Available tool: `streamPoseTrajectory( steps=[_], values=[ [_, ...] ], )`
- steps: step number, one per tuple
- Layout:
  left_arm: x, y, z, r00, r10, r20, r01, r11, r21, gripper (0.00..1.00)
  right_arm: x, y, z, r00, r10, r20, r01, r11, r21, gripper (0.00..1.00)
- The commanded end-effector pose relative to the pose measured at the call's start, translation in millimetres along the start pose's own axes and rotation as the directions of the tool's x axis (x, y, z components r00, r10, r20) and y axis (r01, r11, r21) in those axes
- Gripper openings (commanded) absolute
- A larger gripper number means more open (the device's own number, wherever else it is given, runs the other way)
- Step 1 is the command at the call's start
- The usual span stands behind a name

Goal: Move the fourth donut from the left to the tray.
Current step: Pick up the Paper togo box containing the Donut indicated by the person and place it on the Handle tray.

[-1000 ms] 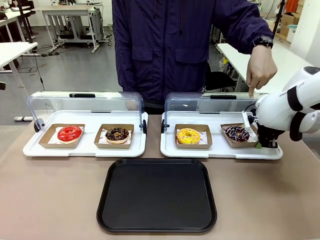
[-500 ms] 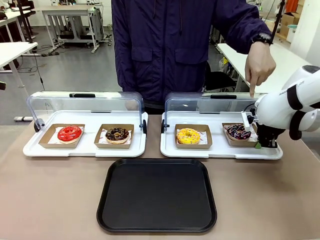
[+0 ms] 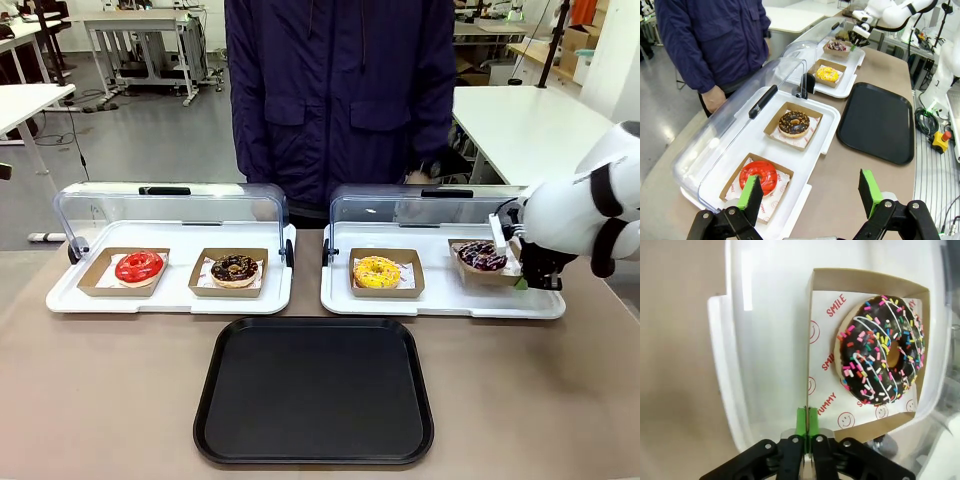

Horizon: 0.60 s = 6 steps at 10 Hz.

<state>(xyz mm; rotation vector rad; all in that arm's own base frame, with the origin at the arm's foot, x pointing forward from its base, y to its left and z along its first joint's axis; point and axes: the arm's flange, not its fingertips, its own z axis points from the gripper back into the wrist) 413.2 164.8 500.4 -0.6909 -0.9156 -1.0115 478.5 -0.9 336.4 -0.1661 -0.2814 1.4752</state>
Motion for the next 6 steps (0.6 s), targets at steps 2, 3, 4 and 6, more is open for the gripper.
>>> streamPoseTrajectory(
  steps=[2,3,4,6],
  values=[
    [2,-1,0,1.0,-0.011,0.014,0.011,1.0,-0.005,1.0,7,36,53,0.999,-0.046,0.001,0.046,0.998,-0.045,0.02],
    [2,-1,0,1.0,-0.011,0.014,0.011,1.0,-0.005,1.0,17,49,63,0.998,-0.063,-0.013,0.062,0.998,-0.011,0.02],
    [2,-1,0,1.0,-0.011,0.014,0.011,1.0,-0.005,1.0,31,63,71,0.996,-0.082,-0.04,0.082,0.997,0.003,0.02],
    [2,-1,0,1.0,-0.011,0.014,0.011,1.0,-0.005,1.0,66,84,79,0.99,-0.115,-0.085,0.114,0.993,-0.026,0.02]
  ],
)
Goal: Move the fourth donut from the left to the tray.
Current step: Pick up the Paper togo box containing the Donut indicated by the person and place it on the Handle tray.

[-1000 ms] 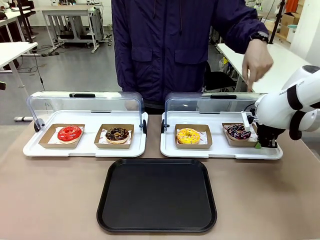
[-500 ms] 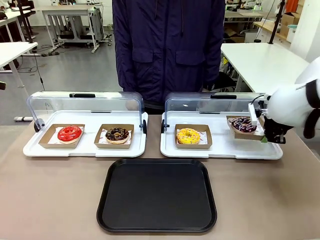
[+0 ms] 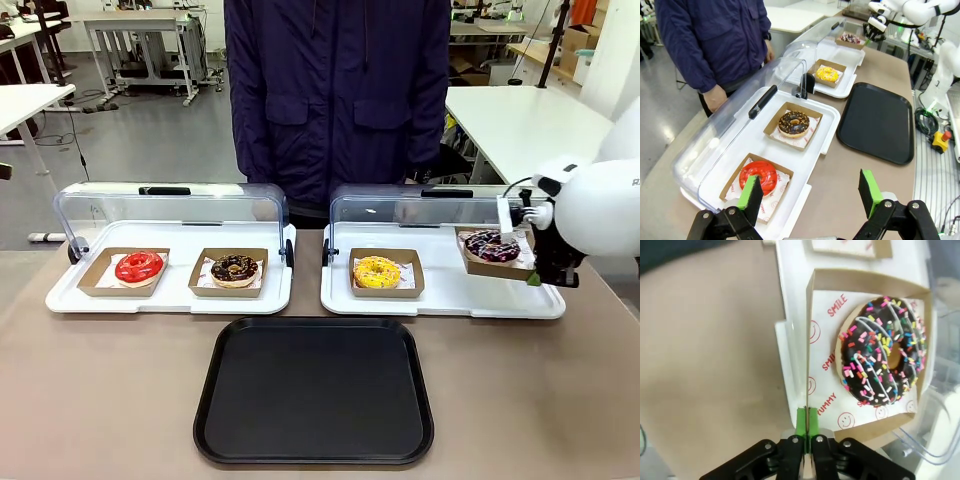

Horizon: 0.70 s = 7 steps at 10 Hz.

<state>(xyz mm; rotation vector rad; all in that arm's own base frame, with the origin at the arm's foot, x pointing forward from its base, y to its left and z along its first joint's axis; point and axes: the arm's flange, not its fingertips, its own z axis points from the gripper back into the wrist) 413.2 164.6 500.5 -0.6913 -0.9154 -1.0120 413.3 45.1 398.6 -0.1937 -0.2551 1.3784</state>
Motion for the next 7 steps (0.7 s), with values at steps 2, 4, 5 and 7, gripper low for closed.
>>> streamPoseTrajectory(
  steps=[2,4,5,7],
  values=[
    [2,-1,1,1.0,-0.011,0.015,0.011,1.0,-0.005,1.0,56,69,8,0.998,0.003,-0.064,-0.006,0.999,-0.047,0.02],
    [2,-1,1,1.0,-0.011,0.015,0.011,1.0,-0.005,1.0,93,98,7,0.996,0.056,-0.074,-0.061,0.996,-0.064,0.02],
    [2,-1,1,1.0,-0.011,0.015,0.011,1.0,-0.005,1.0,112,124,8,0.995,0.082,-0.063,-0.087,0.994,-0.073,0.02],
    [2,-1,1,1.0,-0.011,0.015,0.011,1.0,-0.005,1.0,140,164,8,0.99,0.13,-0.049,-0.133,0.988,-0.074,0.02]
  ],
)
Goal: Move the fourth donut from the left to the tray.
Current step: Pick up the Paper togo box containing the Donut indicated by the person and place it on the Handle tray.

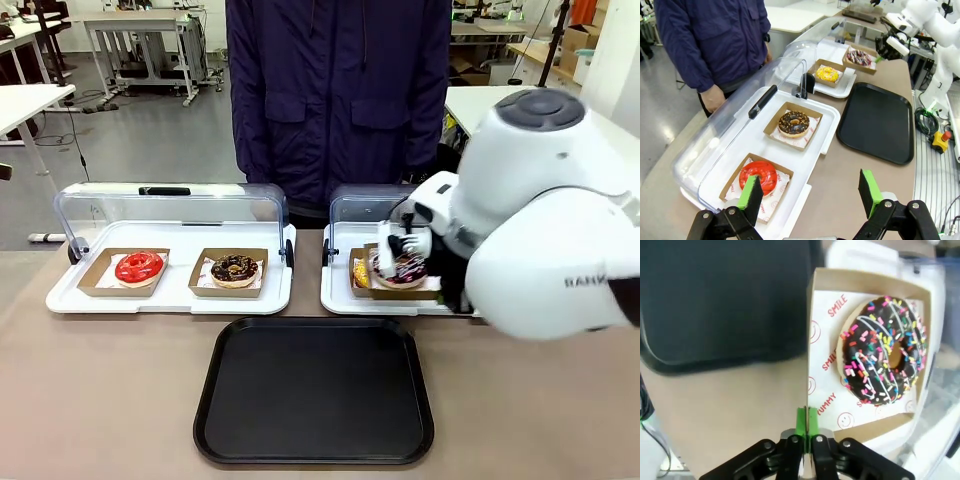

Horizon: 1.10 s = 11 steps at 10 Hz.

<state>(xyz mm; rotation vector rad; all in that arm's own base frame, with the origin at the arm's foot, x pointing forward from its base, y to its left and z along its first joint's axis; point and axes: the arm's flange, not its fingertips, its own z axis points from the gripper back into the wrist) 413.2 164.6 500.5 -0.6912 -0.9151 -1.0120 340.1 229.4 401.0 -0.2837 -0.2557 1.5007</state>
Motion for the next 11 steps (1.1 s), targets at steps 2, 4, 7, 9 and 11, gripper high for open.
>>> streamPoseTrajectory(
  steps=[2,4,7,9,11],
  values=[
    [2,-1,1,1.0,-0.011,0.015,0.011,1.0,-0.005,1.0,7,94,-10,0.999,0.05,0.011,-0.05,0.999,0.0,0.02],
    [2,-1,1,1.0,-0.011,0.015,0.011,1.0,-0.005,1.0,35,121,-17,0.997,0.072,0.04,-0.074,0.996,0.054,0.02],
    [2,-1,1,1.0,-0.011,0.015,0.011,1.0,-0.005,1.0,60,138,-27,0.995,0.077,0.06,-0.083,0.992,0.1,0.02],
    [2,-1,1,1.0,-0.011,0.015,0.011,1.0,-0.005,1.0,70,145,-35,0.996,0.06,0.072,-0.067,0.993,0.099,0.02],
    [2,-1,1,1.0,-0.011,0.015,0.011,1.0,-0.005,1.0,77,148,-44,0.994,0.049,0.094,-0.059,0.992,0.109,0.02]
  ],
)
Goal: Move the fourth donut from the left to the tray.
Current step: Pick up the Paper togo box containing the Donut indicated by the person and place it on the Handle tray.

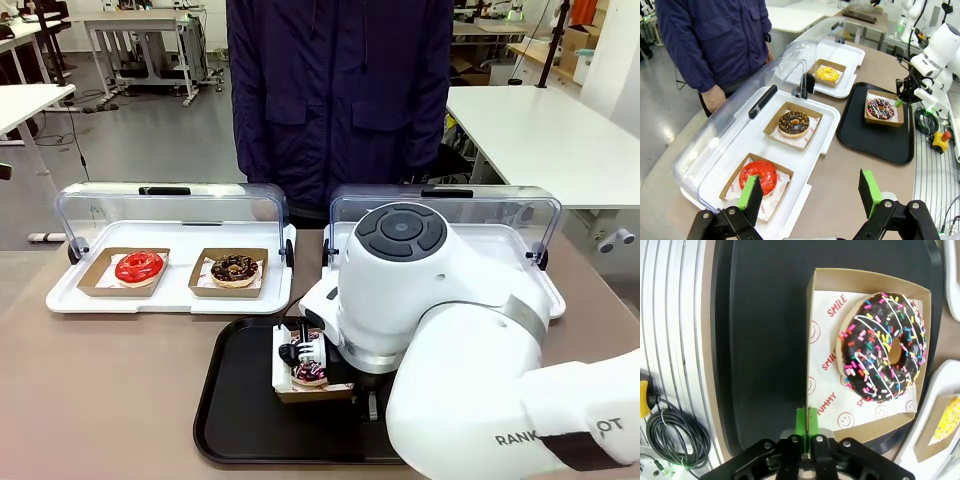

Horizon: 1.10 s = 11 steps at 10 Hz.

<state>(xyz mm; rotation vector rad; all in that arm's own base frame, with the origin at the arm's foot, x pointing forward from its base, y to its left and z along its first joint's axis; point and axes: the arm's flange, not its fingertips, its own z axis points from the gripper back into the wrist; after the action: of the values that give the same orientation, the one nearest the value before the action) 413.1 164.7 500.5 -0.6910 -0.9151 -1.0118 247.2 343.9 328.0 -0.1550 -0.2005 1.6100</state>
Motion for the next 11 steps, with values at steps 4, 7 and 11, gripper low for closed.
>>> streamPoseTrajectory(
  steps=[4,7,11],
  values=[
    [2,-1,0,1.0,-0.011,0.015,0.011,1.0,-0.005,1.0,-25,37,-27,0.999,-0.024,0.028,0.024,1.0,-0.012,0.02],
    [2,-1,0,1.0,-0.011,0.015,0.011,1.0,-0.005,1.0,-24,36,-36,0.999,-0.031,0.004,0.032,0.999,-0.023,0.02],
    [2,-1,0,1.0,-0.011,0.015,0.011,1.0,-0.005,1.0,-26,35,-37,0.999,-0.022,-0.024,0.021,1.0,-0.018,0.02]
  ],
)
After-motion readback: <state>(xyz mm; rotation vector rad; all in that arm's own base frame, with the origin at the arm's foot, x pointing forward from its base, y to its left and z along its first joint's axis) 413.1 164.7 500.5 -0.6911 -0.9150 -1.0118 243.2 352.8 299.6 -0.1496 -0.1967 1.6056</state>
